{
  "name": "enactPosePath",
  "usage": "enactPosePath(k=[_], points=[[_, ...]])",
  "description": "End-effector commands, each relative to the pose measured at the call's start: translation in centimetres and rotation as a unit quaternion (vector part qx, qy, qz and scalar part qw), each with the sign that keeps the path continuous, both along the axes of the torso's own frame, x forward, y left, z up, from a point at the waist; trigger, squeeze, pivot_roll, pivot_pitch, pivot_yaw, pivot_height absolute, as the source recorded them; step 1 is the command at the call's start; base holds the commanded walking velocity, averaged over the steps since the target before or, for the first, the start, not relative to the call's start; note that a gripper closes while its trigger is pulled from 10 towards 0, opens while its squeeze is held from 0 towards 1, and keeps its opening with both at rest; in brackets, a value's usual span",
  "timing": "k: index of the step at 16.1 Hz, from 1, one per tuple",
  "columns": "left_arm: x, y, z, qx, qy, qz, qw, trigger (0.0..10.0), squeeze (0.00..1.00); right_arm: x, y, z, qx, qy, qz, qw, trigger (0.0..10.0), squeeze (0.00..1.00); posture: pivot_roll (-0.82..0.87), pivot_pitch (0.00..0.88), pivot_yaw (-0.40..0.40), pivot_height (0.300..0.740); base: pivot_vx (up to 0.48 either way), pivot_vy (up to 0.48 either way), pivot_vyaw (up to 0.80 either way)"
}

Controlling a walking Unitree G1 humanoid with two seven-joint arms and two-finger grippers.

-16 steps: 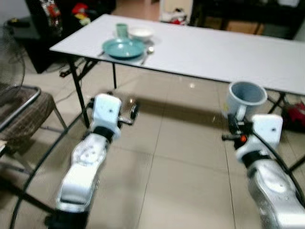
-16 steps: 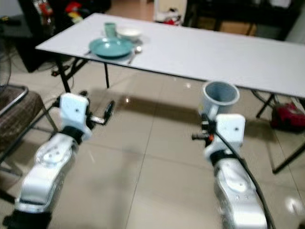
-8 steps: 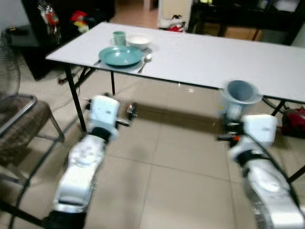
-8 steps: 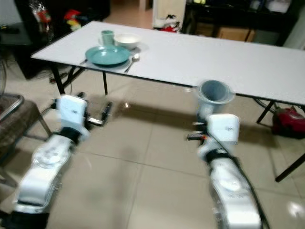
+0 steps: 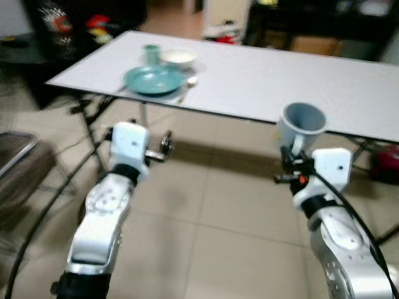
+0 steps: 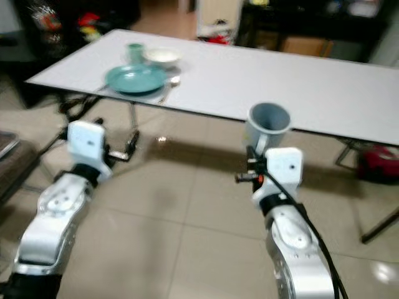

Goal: Setting the table

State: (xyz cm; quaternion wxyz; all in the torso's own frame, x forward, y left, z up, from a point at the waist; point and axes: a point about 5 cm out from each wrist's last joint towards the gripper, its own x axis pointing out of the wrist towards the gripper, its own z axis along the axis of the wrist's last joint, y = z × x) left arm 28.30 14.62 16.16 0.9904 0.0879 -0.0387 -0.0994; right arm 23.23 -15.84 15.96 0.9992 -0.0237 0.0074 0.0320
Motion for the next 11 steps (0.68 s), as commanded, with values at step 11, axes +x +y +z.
enactPosePath(k=[11], points=[[0.02, -1.51, 0.39, -0.005, -0.006, -0.026, 1.0, 10.0, 0.0, -0.24, -1.04, 0.76, -0.013, -0.014, -0.016, 1.0, 10.0, 0.0, -0.01, 0.0, -0.013, 0.74, 0.315, 0.0, -0.21]])
